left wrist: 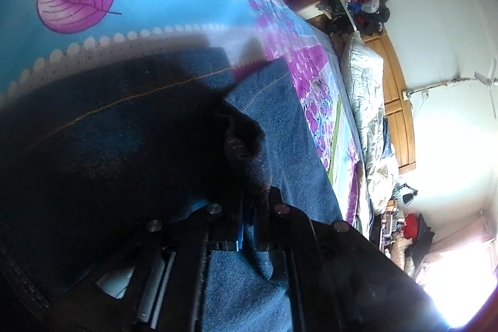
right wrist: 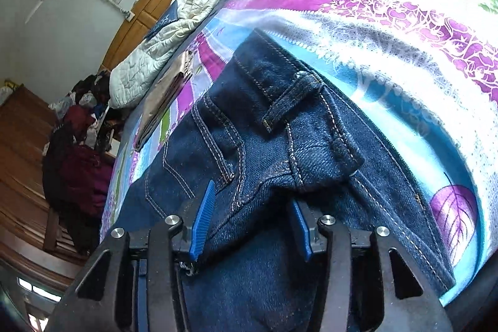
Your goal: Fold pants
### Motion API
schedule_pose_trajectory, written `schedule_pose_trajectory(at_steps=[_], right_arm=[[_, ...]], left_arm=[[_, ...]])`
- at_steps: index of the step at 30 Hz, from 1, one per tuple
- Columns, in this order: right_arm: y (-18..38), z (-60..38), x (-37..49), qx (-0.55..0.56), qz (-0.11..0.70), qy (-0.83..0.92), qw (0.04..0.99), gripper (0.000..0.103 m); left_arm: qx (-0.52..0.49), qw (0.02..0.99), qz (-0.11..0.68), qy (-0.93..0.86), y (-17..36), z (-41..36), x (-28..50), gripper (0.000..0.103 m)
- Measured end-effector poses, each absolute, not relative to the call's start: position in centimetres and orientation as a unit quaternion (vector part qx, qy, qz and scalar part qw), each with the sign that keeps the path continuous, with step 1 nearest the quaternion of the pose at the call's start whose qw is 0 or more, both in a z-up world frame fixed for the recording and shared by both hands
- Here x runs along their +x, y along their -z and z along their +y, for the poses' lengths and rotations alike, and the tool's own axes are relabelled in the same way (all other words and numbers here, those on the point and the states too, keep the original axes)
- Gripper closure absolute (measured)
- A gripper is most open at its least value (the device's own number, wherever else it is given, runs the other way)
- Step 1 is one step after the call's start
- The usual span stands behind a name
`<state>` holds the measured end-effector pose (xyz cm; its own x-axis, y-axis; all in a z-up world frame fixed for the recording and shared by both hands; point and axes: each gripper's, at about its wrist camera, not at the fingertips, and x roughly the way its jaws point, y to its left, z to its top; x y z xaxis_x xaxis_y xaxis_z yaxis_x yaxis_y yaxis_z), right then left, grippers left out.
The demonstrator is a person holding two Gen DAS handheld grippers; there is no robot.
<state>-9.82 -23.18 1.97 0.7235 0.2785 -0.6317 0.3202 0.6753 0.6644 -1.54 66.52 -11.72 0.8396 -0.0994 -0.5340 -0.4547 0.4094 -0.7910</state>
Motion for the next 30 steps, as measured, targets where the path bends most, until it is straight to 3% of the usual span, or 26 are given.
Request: schedule_pose_trajectory(at_steps=[4,6,7,8,15,22,26,30], right_arm=[[-0.8,-24.0,-9.7,0.46,0.366,0.034,0.808,0.057],[-0.6,-24.2,-9.6,0.458,0.381,0.052,0.802,0.076],[-0.7,-24.2,-9.4,0.449,0.389,0.062,0.802,0.092],[-1.0,-24.0,-9.2,0.436,0.395,0.068,0.806,0.095],[-11.2,-21.4,-5.6,0.319,0.35,0.026,0.88,0.097],[-21.4,-18.9,-7.3,0.249,0.307,-0.032,0.918,0.097],[-18.4,-20.3,-12.1,0.247,0.357,-0.018,0.901,0.097],[-9.4,-21.9,-13.9,0.266,0.453,0.015,0.851,0.097]], left_arm=[[-0.56,0.782,0.255,-0.098,12.0,67.0,-1.4,0.099],[-0.55,0.787,0.263,-0.096,11.8,67.0,-1.3,0.099],[-0.54,0.792,0.269,-0.098,11.7,66.8,-1.2,0.099],[-0.535,0.793,0.274,-0.099,11.6,66.8,-1.2,0.099],[-0.543,0.79,0.267,-0.095,8.9,67.1,-0.8,0.1],[-0.542,0.818,0.185,-0.057,1.9,70.1,-4.7,0.1],[-0.527,0.833,0.16,-0.056,1.8,72.1,-10.2,0.1],[-0.519,0.812,0.251,-0.091,8.7,72.8,-11.1,0.1]])
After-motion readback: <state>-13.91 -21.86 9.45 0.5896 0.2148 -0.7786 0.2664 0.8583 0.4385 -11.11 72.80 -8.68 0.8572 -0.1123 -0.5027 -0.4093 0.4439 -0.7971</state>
